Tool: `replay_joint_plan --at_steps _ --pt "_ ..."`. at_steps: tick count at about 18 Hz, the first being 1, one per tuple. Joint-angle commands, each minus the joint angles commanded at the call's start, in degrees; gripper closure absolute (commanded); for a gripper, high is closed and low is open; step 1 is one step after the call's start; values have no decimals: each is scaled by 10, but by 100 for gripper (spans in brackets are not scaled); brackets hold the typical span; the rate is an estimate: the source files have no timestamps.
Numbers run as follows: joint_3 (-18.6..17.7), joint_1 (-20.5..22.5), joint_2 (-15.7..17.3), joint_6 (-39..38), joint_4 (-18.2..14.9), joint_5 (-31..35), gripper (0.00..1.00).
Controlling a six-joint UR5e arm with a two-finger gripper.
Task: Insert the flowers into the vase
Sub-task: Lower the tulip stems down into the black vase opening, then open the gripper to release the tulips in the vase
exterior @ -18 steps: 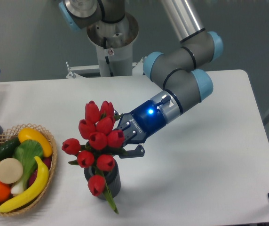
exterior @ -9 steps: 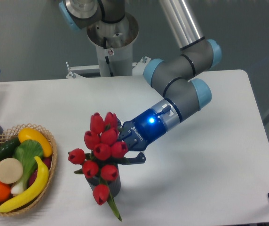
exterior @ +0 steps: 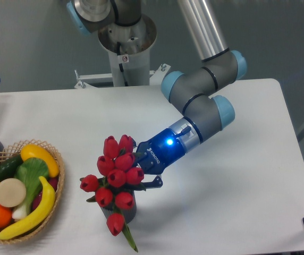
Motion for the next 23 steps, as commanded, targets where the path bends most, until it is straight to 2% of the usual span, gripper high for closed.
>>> replay_joint_plan --at_steps 16,18,21,23 --pt "1 0 -20 35 1 9 70" --pt "0 0 -20 37 0 14 68" --pt "-2 1 -20 38 0 14 57" --pt "-4 2 -20 38 1 14 54"
